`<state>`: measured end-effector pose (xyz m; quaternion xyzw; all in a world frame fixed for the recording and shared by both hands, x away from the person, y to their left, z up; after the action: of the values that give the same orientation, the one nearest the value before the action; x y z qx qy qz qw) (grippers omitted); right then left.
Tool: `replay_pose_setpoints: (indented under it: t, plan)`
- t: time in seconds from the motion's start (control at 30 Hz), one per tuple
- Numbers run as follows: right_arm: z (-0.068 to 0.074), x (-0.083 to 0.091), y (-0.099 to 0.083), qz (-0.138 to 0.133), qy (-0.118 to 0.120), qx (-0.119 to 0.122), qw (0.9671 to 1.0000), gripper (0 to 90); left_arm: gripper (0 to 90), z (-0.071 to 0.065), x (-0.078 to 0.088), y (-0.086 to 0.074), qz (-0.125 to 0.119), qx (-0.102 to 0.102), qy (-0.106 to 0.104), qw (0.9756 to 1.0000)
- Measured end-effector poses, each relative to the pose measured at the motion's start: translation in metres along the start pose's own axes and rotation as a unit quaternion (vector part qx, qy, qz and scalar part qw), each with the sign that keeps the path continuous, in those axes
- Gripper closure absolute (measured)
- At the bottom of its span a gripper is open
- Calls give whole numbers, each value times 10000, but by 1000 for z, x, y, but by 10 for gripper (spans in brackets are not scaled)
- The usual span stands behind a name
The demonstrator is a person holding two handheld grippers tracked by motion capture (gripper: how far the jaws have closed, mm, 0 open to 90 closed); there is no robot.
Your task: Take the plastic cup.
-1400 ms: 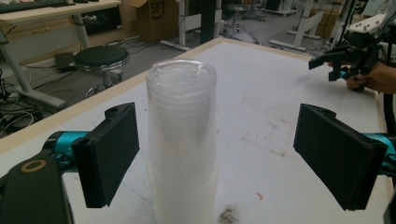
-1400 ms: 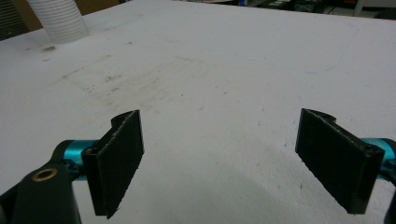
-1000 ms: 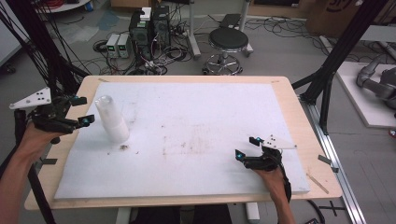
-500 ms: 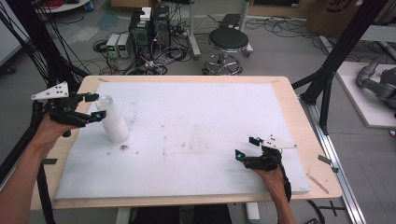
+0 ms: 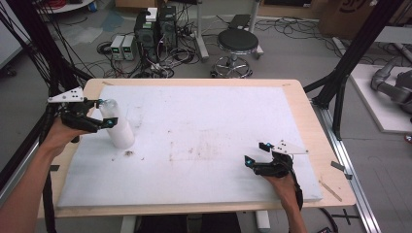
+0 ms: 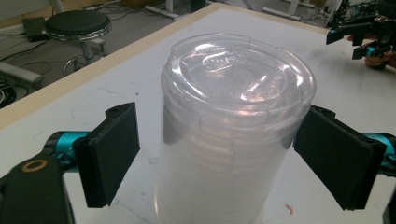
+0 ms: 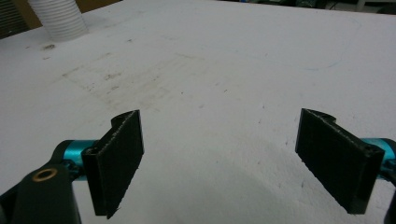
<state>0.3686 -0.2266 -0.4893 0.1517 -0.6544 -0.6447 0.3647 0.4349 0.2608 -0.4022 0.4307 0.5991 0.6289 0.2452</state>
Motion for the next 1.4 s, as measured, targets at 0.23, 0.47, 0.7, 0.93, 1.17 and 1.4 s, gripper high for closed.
replay_pose_setpoints:
  t: [0.23,0.47,0.7,0.93,1.17,1.4]
  plan:
    - [0,0,0,18,6,-2,10000,149,178,1,-2,-1,89,-7,32,10000]
    - [0,0,0,20,-9,-17,10000,149,249,0,-4,-5,228,14,52,9997]
    - [0,0,-1,36,-1,-12,10000,149,313,0,-4,-5,226,0,33,9997]
    - [0,0,-1,54,-10,-27,10000,149,335,-1,-3,-4,231,-23,44,9997]
    - [0,0,-1,59,-10,-33,10000,149,335,-2,-3,-4,237,-26,55,9997]
    - [0,0,-1,64,-14,-27,10000,149,334,-2,-2,-1,270,3,77,9996]
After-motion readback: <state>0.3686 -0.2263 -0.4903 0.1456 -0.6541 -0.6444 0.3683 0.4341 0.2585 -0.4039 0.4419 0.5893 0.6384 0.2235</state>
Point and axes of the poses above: each handheld gripper's, and its own axes: x roughly backward along the jaws, y roughly out of its top, z roughly to its left, the point moved 9 cm from there along -x, roughly forward along the jaws, and after that the axes turned 7 degrees about -z, right-handed, at the moved point
